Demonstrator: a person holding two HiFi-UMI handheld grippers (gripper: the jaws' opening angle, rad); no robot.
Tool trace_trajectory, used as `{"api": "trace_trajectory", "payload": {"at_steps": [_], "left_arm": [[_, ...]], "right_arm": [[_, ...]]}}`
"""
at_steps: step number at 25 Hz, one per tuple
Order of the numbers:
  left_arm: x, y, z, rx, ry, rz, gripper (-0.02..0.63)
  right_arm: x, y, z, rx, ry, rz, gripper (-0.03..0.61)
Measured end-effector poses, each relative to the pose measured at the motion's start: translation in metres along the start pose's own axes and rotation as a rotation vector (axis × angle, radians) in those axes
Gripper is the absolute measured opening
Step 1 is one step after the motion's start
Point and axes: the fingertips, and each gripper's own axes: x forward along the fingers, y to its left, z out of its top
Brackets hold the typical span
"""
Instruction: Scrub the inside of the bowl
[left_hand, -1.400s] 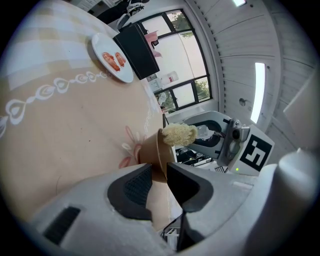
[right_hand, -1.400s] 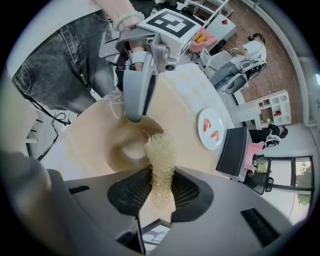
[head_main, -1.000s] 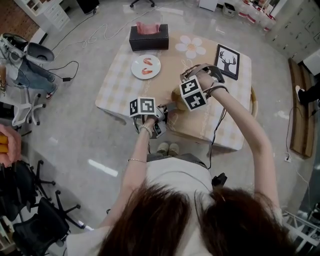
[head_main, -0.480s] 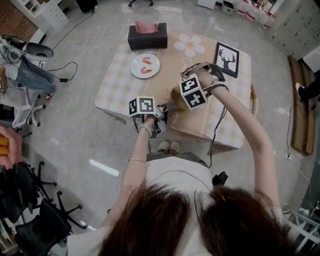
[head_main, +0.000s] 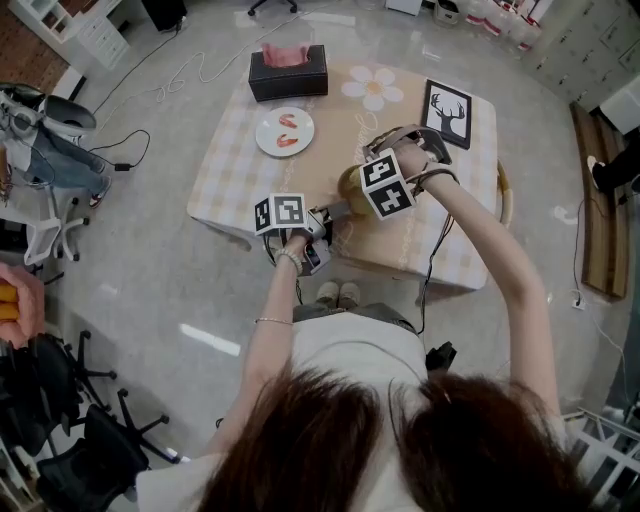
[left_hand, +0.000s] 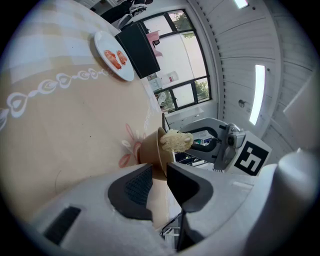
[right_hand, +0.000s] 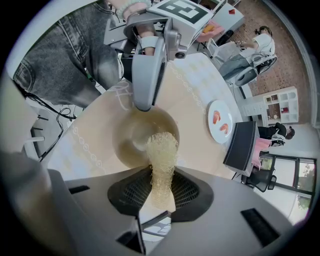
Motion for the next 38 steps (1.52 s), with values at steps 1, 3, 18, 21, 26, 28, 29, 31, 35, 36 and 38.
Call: {"api": "trace_trajectory", "payload": {"at_steps": [1, 3, 18, 21, 26, 28, 29, 31, 35, 36, 38], "left_arm": [[0.0, 0.0, 0.0, 0.001, -0.003, 0.0, 0.089], [-0.001, -0.001, 0.0, -0.001, -0.008, -0.001, 0.087], [-0.002, -0.003, -0.002, -0.021, -0.037, -0.018, 0.086], [-0.002, -0.003, -0.002, -0.027, -0.043, -0.021, 0.086], [-0.004, 0.0, 0.0, -0.033, -0.056, -0.025, 0.086], [-0.004, 0.0, 0.0, -0.034, -0.059, -0.024, 0.086], [-0.004, 0.0, 0.0, -0.036, -0.059, -0.024, 0.086], [-0.004, -0.001, -0.001, -0.038, -0.057, -0.027, 0.086], [-0.004, -0.002, -0.004, -0.042, -0.044, -0.031, 0.086], [-0.004, -0.002, -0.005, -0.043, -0.04, -0.032, 0.086], [-0.004, -0.002, -0.007, -0.043, -0.032, -0.034, 0.086]], "right_arm": [[-0.001, 0.002, 0.0, 0.002, 0.002, 0.003, 0.095], [-0.002, 0.006, -0.001, 0.003, 0.007, 0.011, 0.095], [-0.013, 0.035, 0.006, -0.002, 0.036, 0.052, 0.095], [-0.014, 0.04, 0.008, -0.016, 0.043, 0.06, 0.095], [-0.015, 0.046, 0.016, -0.029, 0.046, 0.066, 0.095], [-0.015, 0.047, 0.019, -0.032, 0.044, 0.065, 0.095], [-0.016, 0.048, 0.02, -0.033, 0.041, 0.065, 0.095], [-0.017, 0.048, 0.023, -0.031, 0.035, 0.064, 0.095], [-0.017, 0.045, 0.029, -0.028, 0.023, 0.062, 0.095], [-0.017, 0.045, 0.031, -0.027, 0.019, 0.062, 0.095], [-0.017, 0.043, 0.033, -0.029, 0.015, 0.061, 0.095]]}}
